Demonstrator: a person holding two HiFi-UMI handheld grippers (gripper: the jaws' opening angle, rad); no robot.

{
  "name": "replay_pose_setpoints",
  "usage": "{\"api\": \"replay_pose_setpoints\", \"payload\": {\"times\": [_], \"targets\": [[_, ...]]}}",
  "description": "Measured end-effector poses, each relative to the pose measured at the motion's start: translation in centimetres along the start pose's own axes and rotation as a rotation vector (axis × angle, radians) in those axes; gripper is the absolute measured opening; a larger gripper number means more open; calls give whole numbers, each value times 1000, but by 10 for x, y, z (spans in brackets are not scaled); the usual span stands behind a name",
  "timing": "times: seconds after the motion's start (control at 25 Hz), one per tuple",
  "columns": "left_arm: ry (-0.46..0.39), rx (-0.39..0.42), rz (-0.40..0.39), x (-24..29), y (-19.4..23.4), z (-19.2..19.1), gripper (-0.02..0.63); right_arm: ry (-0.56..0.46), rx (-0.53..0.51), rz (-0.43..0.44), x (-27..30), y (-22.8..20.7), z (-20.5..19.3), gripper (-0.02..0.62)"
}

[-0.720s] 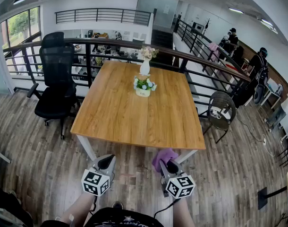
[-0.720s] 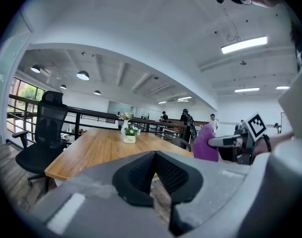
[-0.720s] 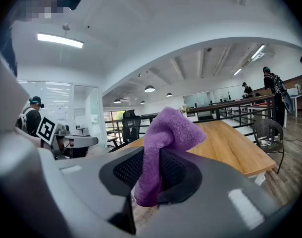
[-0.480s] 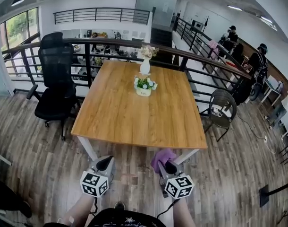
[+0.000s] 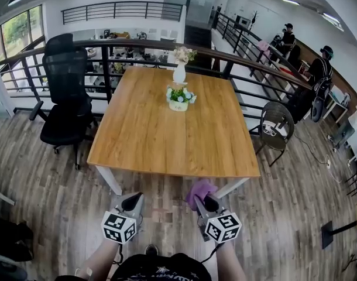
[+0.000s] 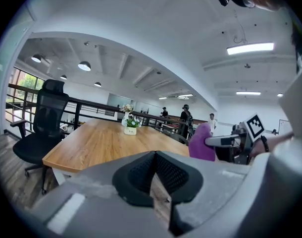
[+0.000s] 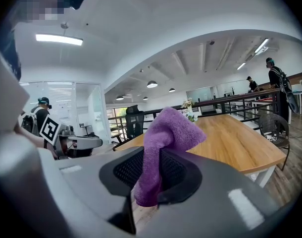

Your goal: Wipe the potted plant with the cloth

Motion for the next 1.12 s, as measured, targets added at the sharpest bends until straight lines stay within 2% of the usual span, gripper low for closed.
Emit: {"api": "replay_pose_setpoints", "payload": {"times": [0.2, 0.4, 0.56, 0.76, 1.12], "targets": [[26, -9, -6, 2, 13, -11, 2, 42, -1, -12, 5, 4, -18, 83], [35, -27, 0, 15, 23, -11, 2, 33, 30, -34, 14, -12, -13, 83], [44, -3, 8, 35, 35, -1, 2, 45, 46, -31, 42, -30, -12, 83], [34, 15, 54, 71, 57, 17, 2, 6, 63, 1, 89, -62, 13, 83], [33, -1, 124, 156, 86, 45, 2, 22, 69, 45, 166, -149, 52, 84]]}}
Point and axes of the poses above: the fingertips, and each gripper's own axes: x forward along the fingers, y to its left, z out of its top, the point moved 3 cm from there along -x, backward along the fingers, and after that the axes turned 5 degrees about -z, right-handed, at the moved point
